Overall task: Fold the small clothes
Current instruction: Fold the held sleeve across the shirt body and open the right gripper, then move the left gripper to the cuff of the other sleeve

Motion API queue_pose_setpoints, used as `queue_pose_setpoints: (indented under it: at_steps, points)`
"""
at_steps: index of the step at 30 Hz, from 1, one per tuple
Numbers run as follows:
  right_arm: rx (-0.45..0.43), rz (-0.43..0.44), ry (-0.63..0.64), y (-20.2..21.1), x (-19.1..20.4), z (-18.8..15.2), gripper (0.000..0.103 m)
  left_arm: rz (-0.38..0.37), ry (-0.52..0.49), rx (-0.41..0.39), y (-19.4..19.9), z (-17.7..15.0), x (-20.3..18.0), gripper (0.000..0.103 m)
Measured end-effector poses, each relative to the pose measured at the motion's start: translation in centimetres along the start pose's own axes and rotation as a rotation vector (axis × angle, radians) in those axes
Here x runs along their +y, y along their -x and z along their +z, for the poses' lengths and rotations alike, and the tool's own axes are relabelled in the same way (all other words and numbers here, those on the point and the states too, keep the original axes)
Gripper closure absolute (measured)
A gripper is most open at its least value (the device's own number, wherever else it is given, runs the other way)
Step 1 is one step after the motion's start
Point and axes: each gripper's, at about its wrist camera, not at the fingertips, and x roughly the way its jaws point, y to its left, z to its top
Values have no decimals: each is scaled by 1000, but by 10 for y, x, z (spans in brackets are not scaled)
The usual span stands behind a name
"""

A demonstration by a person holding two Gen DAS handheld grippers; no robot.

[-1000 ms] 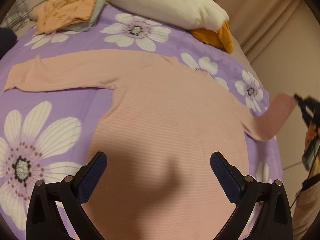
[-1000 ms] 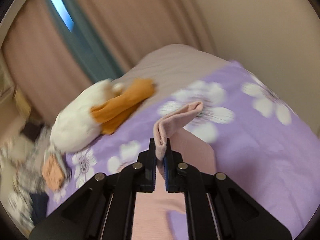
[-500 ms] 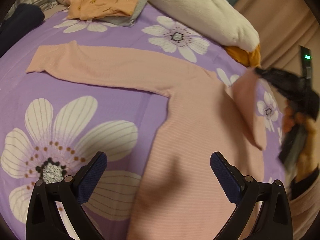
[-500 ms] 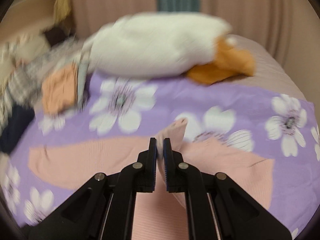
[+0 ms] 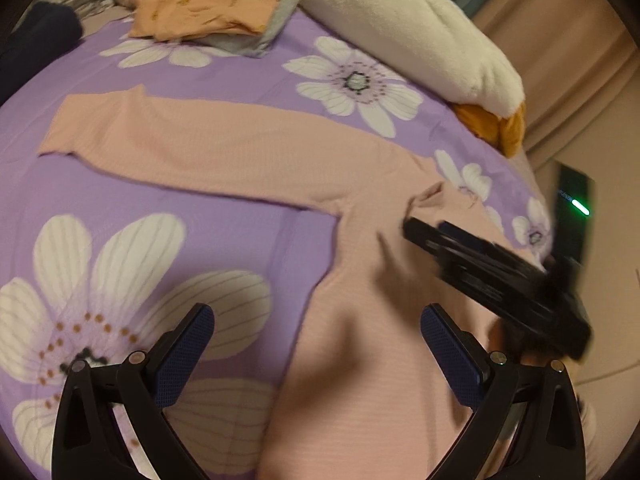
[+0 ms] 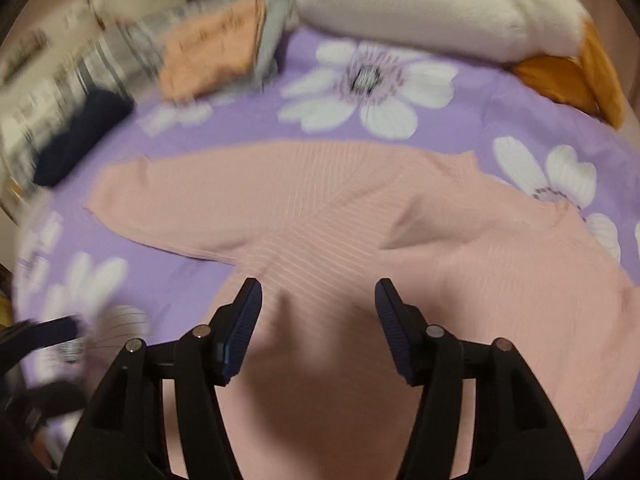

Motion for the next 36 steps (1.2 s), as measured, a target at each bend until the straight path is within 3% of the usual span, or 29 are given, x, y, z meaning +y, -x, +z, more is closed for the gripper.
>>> queue_pose_setpoints:
  at_steps: [2, 5, 8, 11, 16, 20, 26, 31, 36]
  points:
    - [-49, 33, -98, 26, -28, -10, 42, -39, -18, -1, -5, 9, -10, 1]
    - [-99, 7, -268, 59, -86, -34, 42, -112, -49, 11, -16, 23, -30, 1]
    - [-130, -51, -362, 81, -122, -61, 41, -203, -83, 31, -33, 36, -55, 1]
    - [-169, -49, -438, 100, -146, -87, 41, -306, -107, 55, -54, 46, -81, 2]
    - [-214, -25, -528, 118, -162, -118, 41, -467, -91, 139, -110, 62, -119, 29]
    - [-230, -11, -570, 127, -171, -138, 41, -429, -56, 120, -146, 80, -127, 31]
    - [-236, -19, -607, 136, -176, -159, 41, -243, 69, 83, -172, 110, -83, 31]
    - [-230, -12, -606, 137, -172, -164, 41, -298, 139, 21, -131, 117, -35, 31]
    - [-222, 19, -602, 135, -156, -165, 41, -296, 195, -58, -69, 92, 29, 31]
